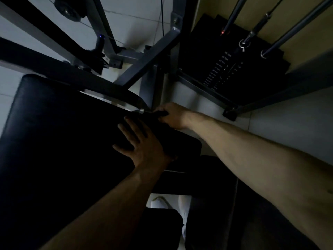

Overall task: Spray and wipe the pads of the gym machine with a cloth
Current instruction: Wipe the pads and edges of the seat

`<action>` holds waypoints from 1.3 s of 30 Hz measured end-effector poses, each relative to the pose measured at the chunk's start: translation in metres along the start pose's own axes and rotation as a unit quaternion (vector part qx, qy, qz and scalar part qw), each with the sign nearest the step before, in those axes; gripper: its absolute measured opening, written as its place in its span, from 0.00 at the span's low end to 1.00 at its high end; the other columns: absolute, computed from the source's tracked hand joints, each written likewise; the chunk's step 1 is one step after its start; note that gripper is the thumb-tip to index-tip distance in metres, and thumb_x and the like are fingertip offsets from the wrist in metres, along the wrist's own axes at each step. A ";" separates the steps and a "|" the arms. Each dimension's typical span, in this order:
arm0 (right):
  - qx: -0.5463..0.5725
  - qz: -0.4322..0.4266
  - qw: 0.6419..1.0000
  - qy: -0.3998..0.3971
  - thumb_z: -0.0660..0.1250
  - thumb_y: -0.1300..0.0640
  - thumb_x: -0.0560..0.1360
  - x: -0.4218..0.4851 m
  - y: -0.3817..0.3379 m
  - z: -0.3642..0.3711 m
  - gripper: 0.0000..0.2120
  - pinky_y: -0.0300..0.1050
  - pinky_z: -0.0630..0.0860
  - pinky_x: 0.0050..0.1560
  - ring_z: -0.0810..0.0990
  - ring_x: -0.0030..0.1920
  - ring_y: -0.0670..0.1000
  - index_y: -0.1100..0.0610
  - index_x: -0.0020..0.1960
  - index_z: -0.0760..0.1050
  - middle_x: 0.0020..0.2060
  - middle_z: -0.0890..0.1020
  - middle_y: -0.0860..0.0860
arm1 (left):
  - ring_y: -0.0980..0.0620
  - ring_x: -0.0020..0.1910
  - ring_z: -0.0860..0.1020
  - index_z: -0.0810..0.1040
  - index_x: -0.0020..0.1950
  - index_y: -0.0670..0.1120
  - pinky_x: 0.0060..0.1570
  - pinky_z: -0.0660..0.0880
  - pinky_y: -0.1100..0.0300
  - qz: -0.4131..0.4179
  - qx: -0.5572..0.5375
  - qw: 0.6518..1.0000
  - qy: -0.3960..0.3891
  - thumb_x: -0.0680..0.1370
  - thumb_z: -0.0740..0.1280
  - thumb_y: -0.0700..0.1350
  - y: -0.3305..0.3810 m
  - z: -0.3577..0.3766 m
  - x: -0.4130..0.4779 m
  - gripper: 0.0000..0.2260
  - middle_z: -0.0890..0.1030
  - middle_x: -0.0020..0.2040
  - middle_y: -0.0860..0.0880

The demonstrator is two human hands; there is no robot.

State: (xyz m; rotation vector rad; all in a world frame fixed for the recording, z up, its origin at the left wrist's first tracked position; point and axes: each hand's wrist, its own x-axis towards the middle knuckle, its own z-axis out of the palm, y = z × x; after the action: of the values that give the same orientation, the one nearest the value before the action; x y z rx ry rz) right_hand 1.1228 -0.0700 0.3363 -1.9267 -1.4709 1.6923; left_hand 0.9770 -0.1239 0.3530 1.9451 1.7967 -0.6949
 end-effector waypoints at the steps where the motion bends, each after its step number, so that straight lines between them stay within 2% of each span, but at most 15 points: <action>1: -0.005 0.017 1.000 -0.006 0.64 0.55 0.83 -0.004 0.012 -0.002 0.10 0.48 0.77 0.53 0.83 0.54 0.53 0.53 0.60 0.81 0.55 0.84 0.53 | 0.34 0.77 0.27 0.27 0.80 0.44 0.70 0.43 0.21 -0.023 0.006 1.000 0.008 0.52 0.77 0.75 0.003 0.003 0.004 0.78 0.24 0.77 0.39; 4: -0.032 0.092 0.995 -0.029 0.66 0.54 0.82 -0.034 0.061 -0.017 0.08 0.44 0.78 0.46 0.84 0.48 0.51 0.50 0.58 0.82 0.50 0.85 0.51 | 0.32 0.78 0.31 0.28 0.80 0.42 0.69 0.47 0.20 -0.053 0.029 0.998 0.021 0.48 0.76 0.76 0.009 0.009 0.007 0.81 0.27 0.78 0.36; 7: -0.052 0.178 0.980 -0.070 0.66 0.53 0.83 -0.056 0.082 -0.025 0.12 0.42 0.77 0.47 0.82 0.51 0.51 0.48 0.65 0.79 0.55 0.82 0.51 | 0.30 0.78 0.31 0.26 0.78 0.41 0.70 0.46 0.21 -0.054 0.035 0.998 0.027 0.55 0.75 0.76 0.015 0.006 0.006 0.77 0.26 0.77 0.34; 10: -0.047 0.144 0.988 -0.019 0.67 0.53 0.81 -0.038 0.065 -0.017 0.10 0.41 0.74 0.47 0.82 0.51 0.51 0.51 0.61 0.81 0.52 0.83 0.50 | 0.29 0.78 0.31 0.25 0.78 0.41 0.69 0.44 0.19 -0.068 0.043 0.997 0.024 0.54 0.74 0.77 0.015 0.009 0.013 0.77 0.25 0.77 0.33; 13: 0.000 0.089 0.996 0.017 0.66 0.54 0.81 -0.014 0.040 -0.002 0.11 0.42 0.78 0.49 0.84 0.53 0.52 0.49 0.61 0.82 0.54 0.85 0.51 | 0.32 0.80 0.36 0.26 0.78 0.43 0.71 0.52 0.22 -0.074 0.006 0.994 0.074 0.68 0.63 0.78 0.018 0.015 0.013 0.63 0.32 0.80 0.36; 15: 0.010 0.094 0.995 0.016 0.66 0.53 0.81 -0.019 0.044 -0.003 0.11 0.39 0.77 0.45 0.83 0.52 0.50 0.48 0.62 0.82 0.55 0.85 0.50 | 0.33 0.80 0.36 0.23 0.77 0.43 0.71 0.52 0.22 -0.089 0.004 0.993 0.074 0.69 0.58 0.79 0.022 0.010 0.011 0.62 0.32 0.80 0.36; 19: 0.062 0.194 0.979 0.020 0.67 0.49 0.82 -0.052 0.082 -0.007 0.12 0.38 0.74 0.42 0.82 0.51 0.50 0.51 0.63 0.81 0.55 0.84 0.51 | 0.29 0.77 0.30 0.23 0.76 0.41 0.70 0.48 0.20 -0.083 0.055 0.995 0.003 0.54 0.71 0.80 0.019 0.008 0.013 0.77 0.24 0.75 0.32; 22: 0.069 0.298 0.952 0.026 0.66 0.47 0.83 -0.060 0.104 0.004 0.16 0.41 0.77 0.44 0.82 0.50 0.54 0.56 0.64 0.79 0.55 0.83 0.55 | 0.29 0.77 0.31 0.26 0.78 0.42 0.70 0.50 0.20 -0.076 0.029 0.996 0.039 0.55 0.73 0.78 0.019 0.011 0.010 0.77 0.27 0.77 0.33; 24: 0.158 0.349 0.923 0.041 0.67 0.46 0.81 -0.057 0.108 0.008 0.17 0.49 0.83 0.48 0.83 0.51 0.57 0.57 0.64 0.78 0.55 0.83 0.56 | 0.30 0.78 0.33 0.28 0.80 0.42 0.70 0.50 0.20 -0.066 0.019 0.996 0.051 0.55 0.73 0.77 0.017 0.013 0.012 0.76 0.30 0.79 0.34; 28: 0.136 0.341 0.929 0.052 0.68 0.47 0.81 -0.054 0.103 0.016 0.22 0.51 0.80 0.61 0.82 0.58 0.58 0.58 0.69 0.76 0.61 0.82 0.55 | 0.28 0.79 0.39 0.27 0.78 0.42 0.70 0.50 0.20 -0.029 0.013 0.998 0.049 0.52 0.79 0.73 0.003 0.027 0.022 0.79 0.33 0.80 0.33; 32: 0.082 0.329 0.937 0.086 0.65 0.56 0.82 -0.081 0.082 0.031 0.22 0.39 0.75 0.54 0.81 0.58 0.58 0.57 0.75 0.72 0.64 0.80 0.57 | 0.29 0.80 0.37 0.30 0.80 0.43 0.71 0.49 0.21 -0.065 0.037 0.994 0.080 0.50 0.80 0.71 0.009 0.026 0.014 0.79 0.32 0.80 0.34; 34: 0.051 0.303 0.946 0.104 0.65 0.59 0.81 -0.100 0.060 0.042 0.23 0.38 0.73 0.58 0.79 0.65 0.58 0.57 0.76 0.70 0.68 0.78 0.57 | 0.31 0.80 0.40 0.37 0.83 0.45 0.72 0.51 0.23 -0.041 0.029 0.993 0.105 0.59 0.80 0.68 0.010 0.027 0.015 0.70 0.34 0.81 0.36; 36: 0.030 0.254 0.960 0.115 0.67 0.60 0.80 -0.112 0.033 0.064 0.21 0.39 0.73 0.60 0.79 0.66 0.58 0.57 0.73 0.74 0.67 0.80 0.56 | 0.34 0.82 0.46 0.43 0.84 0.47 0.71 0.53 0.23 -0.036 -0.018 0.987 0.157 0.75 0.72 0.61 0.011 0.029 0.014 0.50 0.39 0.83 0.39; 38: 0.006 0.204 0.962 0.182 0.66 0.62 0.79 -0.115 0.018 0.084 0.21 0.46 0.77 0.63 0.79 0.65 0.58 0.54 0.71 0.74 0.65 0.80 0.56 | 0.36 0.81 0.53 0.52 0.84 0.47 0.69 0.57 0.21 -0.021 -0.080 0.986 0.146 0.84 0.61 0.54 0.004 0.020 0.009 0.32 0.49 0.84 0.41; 39: -0.004 0.196 0.952 0.237 0.66 0.64 0.79 -0.111 0.020 0.087 0.21 0.50 0.77 0.63 0.79 0.64 0.58 0.53 0.71 0.73 0.65 0.79 0.55 | 0.35 0.81 0.54 0.53 0.84 0.46 0.68 0.56 0.21 -0.020 -0.063 0.987 0.146 0.85 0.60 0.53 0.000 0.018 0.007 0.30 0.50 0.83 0.40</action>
State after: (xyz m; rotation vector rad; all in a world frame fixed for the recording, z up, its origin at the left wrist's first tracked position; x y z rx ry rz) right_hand 1.0767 -0.2020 0.3654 -2.5262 -0.9641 1.2036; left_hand 0.9757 -0.1291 0.3344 2.0132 2.0010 -0.3098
